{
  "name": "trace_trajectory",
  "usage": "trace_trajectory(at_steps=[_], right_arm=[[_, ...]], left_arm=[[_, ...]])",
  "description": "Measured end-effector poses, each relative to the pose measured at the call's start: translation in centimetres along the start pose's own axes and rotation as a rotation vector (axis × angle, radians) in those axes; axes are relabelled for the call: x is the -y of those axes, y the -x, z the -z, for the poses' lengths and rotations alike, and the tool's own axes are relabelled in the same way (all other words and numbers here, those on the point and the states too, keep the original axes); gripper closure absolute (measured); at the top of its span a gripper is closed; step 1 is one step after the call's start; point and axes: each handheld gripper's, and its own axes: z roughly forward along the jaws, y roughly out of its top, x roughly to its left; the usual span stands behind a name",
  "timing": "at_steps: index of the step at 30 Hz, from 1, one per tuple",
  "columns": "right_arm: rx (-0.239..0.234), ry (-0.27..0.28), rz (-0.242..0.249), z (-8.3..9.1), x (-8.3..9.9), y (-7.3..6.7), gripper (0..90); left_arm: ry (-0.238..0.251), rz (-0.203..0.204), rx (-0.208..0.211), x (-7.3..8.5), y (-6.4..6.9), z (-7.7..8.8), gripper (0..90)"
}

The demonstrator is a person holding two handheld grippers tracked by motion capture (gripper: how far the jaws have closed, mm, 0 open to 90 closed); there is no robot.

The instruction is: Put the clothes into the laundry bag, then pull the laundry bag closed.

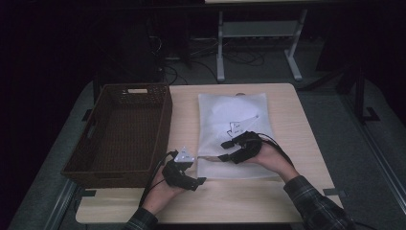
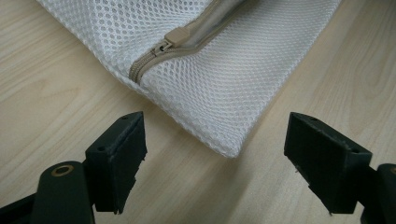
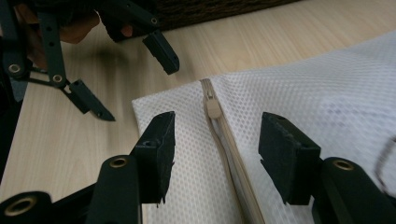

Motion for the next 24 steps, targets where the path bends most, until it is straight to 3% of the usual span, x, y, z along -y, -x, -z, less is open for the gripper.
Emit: trace_trajectory(at_steps=[7,17,24], right_arm=[[-0.031,-0.045,0.013,-3.0,-0.3,0.8,42.9],[0.014,-0.163,0.105,-6.6,0.4,0.8,43.7],[0.055,-0.127,0.12,-6.7,1.1,0.6,51.9]], left_arm=[[0.001,0.001,0.005,0.0,0.0,-0.1,20.6],[0.001,0.004,0.002,0.0,-0.2,-0.1,20.6],[0.006,0.017,-0.002,-0.1,-0.3,-0.2,20.7]])
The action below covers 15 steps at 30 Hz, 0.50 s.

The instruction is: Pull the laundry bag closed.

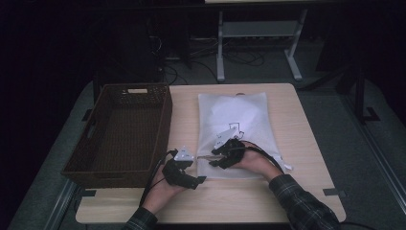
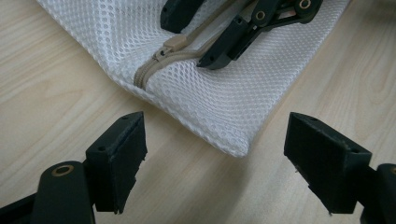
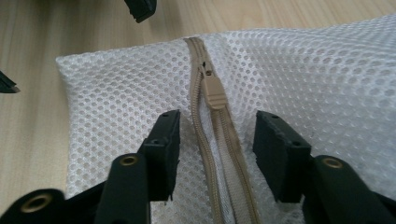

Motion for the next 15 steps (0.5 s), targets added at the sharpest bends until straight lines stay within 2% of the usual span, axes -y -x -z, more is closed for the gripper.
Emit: trace_trajectory(at_steps=[4,11,15], right_arm=[[0.014,0.024,-0.016,0.06,0.33,-0.08,58.5],[0.058,0.033,-0.017,0.24,0.6,-0.36,82.4],[0.079,0.062,-0.034,0.23,0.91,-0.47,85.3]], left_arm=[[-0.004,-0.003,-0.001,-0.05,0.11,-0.1,21.1],[0.0,-0.001,-0.006,-0.24,0.12,-0.2,21.2],[0.002,0.005,-0.005,-0.41,0.05,-0.15,21.2]])
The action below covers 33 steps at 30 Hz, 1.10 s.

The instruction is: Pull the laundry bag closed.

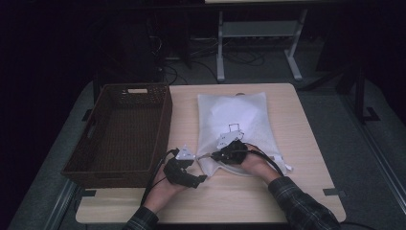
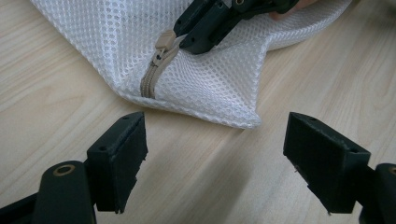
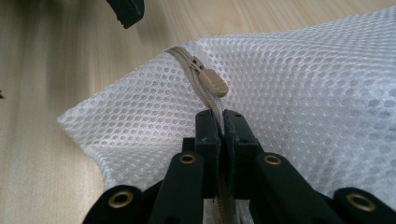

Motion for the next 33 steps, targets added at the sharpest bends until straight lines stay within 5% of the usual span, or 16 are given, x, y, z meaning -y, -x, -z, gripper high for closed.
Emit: trace_trajectory(at_steps=[10,18,27,33], right_arm=[[0.036,0.107,-0.037,3.0,0.2,0.1,86.6],[0.072,0.154,-0.032,4.6,0.2,0.0,87.0],[0.079,0.196,-0.03,5.4,0.0,-0.1,87.5],[0.079,0.214,-0.035,5.8,0.2,-0.1,87.5]], left_arm=[[0.04,0.025,0.008,-1.7,-0.3,0.4,23.0],[0.088,0.05,0.059,-4.0,-0.7,0.1,26.8],[0.059,0.113,0.066,-4.3,-1.9,-1.1,27.0],[0.053,0.135,0.126,-4.2,-2.3,-1.8,28.9]])
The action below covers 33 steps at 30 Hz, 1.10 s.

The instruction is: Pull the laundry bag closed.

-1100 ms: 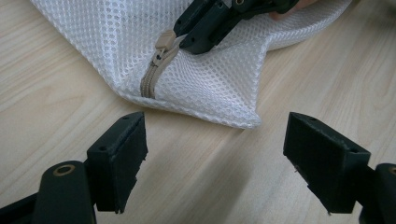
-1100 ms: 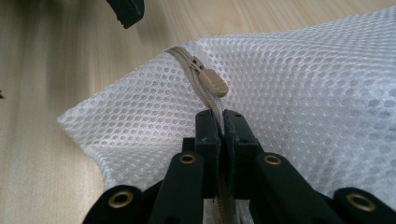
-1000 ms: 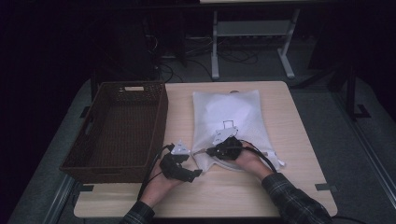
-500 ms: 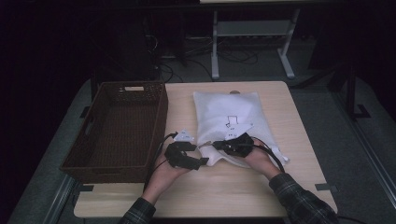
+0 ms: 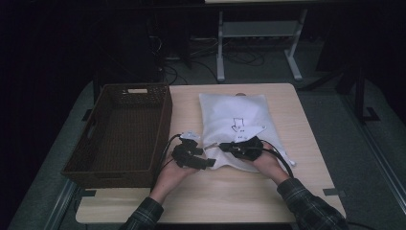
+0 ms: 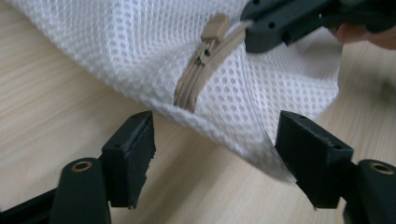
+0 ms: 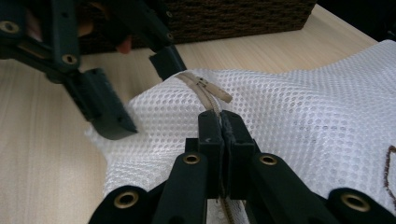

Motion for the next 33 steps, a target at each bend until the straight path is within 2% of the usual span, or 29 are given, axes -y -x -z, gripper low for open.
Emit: trace_trajectory(at_steps=[2,6,8,11,13,18,23,26,28,31,33], right_arm=[[0.0,-0.001,0.005,0.0,0.0,-0.1,87.5],[-0.003,-0.009,0.014,0.1,0.0,-0.2,87.4],[-0.004,-0.013,0.017,0.1,0.1,-0.2,87.4],[-0.01,-0.024,0.027,0.1,0.2,-0.3,87.4],[-0.01,-0.036,0.039,0.1,0.2,-0.6,87.4],[-0.037,-0.063,0.053,-0.2,0.3,-1.0,87.2],[-0.064,-0.106,0.048,-0.8,0.7,-1.2,84.3],[-0.08,-0.11,0.013,-0.5,0.6,-0.9,75.4],[-0.084,-0.098,-0.029,0.3,0.5,-0.7,71.1],[-0.103,-0.063,-0.111,1.8,0.4,-0.6,70.6],[-0.123,-0.058,-0.137,2.2,0.8,-1.0,70.8]], left_arm=[[0.009,0.009,0.033,-0.2,-0.4,-0.2,32.2],[0.04,0.022,0.072,-0.6,-1.3,0.0,38.1],[0.059,0.022,0.082,-0.7,-1.5,0.3,41.5],[0.062,0.025,0.093,-0.7,-1.6,0.5,45.7],[0.058,0.021,0.091,-0.7,-1.6,0.5,48.5],[0.051,-0.009,0.072,-0.6,-1.5,0.7,63.8],[0.011,-0.087,0.03,-0.4,-0.7,0.3,77.2],[-0.009,-0.124,0.001,-0.2,-0.3,0.2,78.8],[-0.007,-0.132,-0.004,0.0,-0.3,0.2,79.3],[-0.001,-0.13,0.004,0.2,-0.4,0.4,79.7],[0.005,-0.13,0.014,0.3,-0.3,0.5,80.0]])
